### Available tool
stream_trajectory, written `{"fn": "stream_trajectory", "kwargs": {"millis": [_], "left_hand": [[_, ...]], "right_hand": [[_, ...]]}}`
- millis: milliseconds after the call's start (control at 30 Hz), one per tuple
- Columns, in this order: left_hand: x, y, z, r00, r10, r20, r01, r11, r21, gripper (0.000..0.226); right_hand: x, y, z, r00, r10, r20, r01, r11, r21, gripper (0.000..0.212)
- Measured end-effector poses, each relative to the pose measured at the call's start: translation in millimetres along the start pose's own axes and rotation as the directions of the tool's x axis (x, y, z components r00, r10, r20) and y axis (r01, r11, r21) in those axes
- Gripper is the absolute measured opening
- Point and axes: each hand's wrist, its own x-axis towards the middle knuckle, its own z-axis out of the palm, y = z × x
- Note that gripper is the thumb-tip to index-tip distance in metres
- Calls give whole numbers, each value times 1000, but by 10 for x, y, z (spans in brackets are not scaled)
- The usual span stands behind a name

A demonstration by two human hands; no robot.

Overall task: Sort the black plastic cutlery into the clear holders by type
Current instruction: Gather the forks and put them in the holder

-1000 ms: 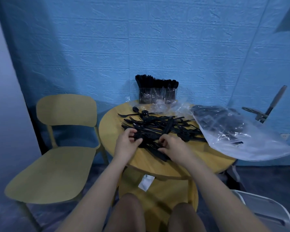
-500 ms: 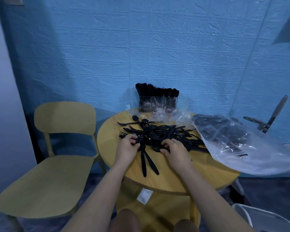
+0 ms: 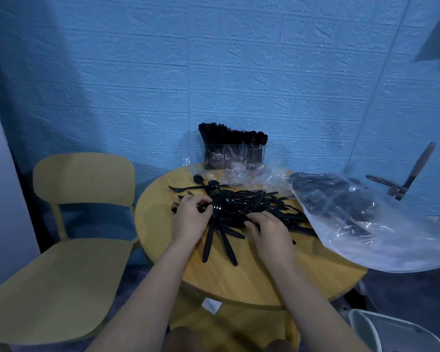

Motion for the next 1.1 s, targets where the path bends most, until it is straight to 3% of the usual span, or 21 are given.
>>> {"fn": "stream_trajectory", "kwargs": {"millis": [133, 233, 367, 467, 633, 767, 933, 1100], "left_hand": [[65, 50, 11, 1000, 7, 18, -7, 999, 40, 13], [103, 80, 22, 998, -1, 69, -5, 996, 86, 18], [130, 86, 35, 996, -16, 93, 7, 996, 93, 19], [134, 85, 36, 997, -14, 81, 7, 997, 77, 18], [114, 103, 28, 998, -3, 56, 0, 998, 56, 19], [119, 140, 25, 999, -3, 38, 5, 1000, -30, 16], [166, 165, 8, 999, 18, 43, -12, 992, -128, 10], [236, 123, -8, 996, 47, 74, -42, 997, -62, 11]], "right_hand": [[13, 2, -36, 995, 55, -89, -49, 997, 67, 27], [12, 26, -46, 995, 87, -46, -83, 994, 74, 28], [-8, 35, -38, 996, 81, 26, -80, 996, -32, 26], [-4, 21, -18, 998, 70, 5, -69, 994, -79, 24], [96, -88, -100, 991, 77, -112, -62, 989, 136, 20], [408, -186, -99, 995, 95, 34, -100, 974, 204, 23], [709, -307, -24, 944, 187, 271, -273, 903, 331, 16], [827, -307, -25, 950, 183, 252, -269, 892, 363, 4]]}}
